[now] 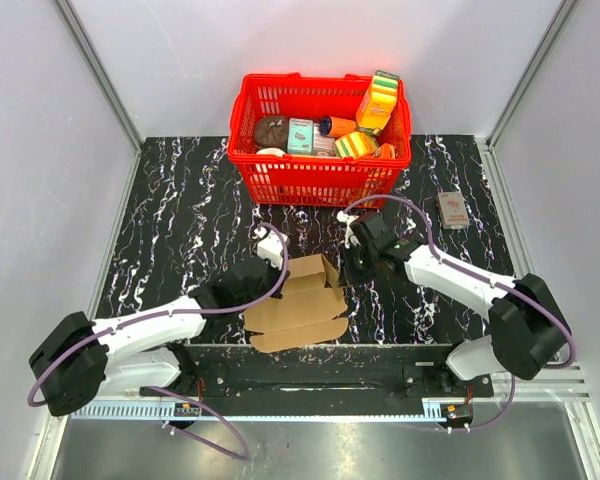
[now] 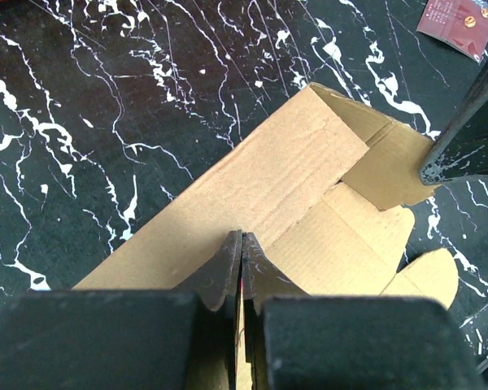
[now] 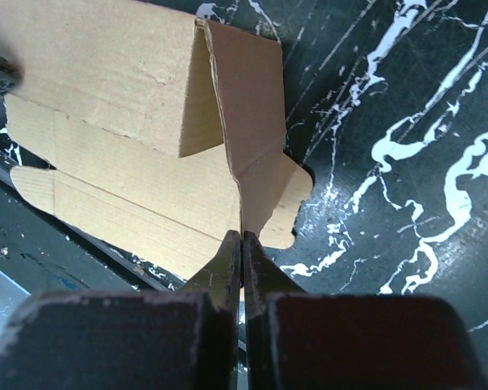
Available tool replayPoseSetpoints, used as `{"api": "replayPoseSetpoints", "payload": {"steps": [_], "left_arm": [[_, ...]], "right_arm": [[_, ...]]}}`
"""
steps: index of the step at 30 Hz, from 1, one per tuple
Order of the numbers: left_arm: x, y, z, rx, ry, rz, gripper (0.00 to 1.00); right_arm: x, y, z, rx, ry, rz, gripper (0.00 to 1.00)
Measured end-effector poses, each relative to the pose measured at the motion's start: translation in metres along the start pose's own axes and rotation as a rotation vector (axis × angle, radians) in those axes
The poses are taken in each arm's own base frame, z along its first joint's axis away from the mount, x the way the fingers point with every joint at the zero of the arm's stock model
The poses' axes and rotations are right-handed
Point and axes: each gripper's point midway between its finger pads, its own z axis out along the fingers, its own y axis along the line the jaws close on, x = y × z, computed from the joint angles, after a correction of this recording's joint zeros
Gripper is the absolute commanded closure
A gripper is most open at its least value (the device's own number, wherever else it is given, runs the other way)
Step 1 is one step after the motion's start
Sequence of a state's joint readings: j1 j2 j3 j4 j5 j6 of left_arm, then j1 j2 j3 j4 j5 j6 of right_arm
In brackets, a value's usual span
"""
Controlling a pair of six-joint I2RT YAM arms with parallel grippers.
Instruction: Fold the paper box
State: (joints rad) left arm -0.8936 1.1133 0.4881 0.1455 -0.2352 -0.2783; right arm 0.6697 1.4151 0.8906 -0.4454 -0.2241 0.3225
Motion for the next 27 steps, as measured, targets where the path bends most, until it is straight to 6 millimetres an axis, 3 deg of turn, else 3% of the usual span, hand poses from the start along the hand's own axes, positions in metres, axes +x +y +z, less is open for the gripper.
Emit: {"api": "replayPoseSetpoints", "payload": {"steps": [9,20,27], "left_arm": [[0.001,0.001,-0.006,0.006,-0.01,-0.011,1.0],[0.002,-0.002,-0.01,0.028,-0.005,-0.021,1.0],[0.005,-0.003,-0.012,0.033,-0.003,-0.031,1.0]], "right_arm": [[-0.002,0.017,0.008,-0.061,0.026,0.003,0.94],[-0.002,0.032,0.019,-0.127,0.043,0.027,0.66],[-0.007,0.04,0.021,-0.165,0.028,0.03,0.56]]}}
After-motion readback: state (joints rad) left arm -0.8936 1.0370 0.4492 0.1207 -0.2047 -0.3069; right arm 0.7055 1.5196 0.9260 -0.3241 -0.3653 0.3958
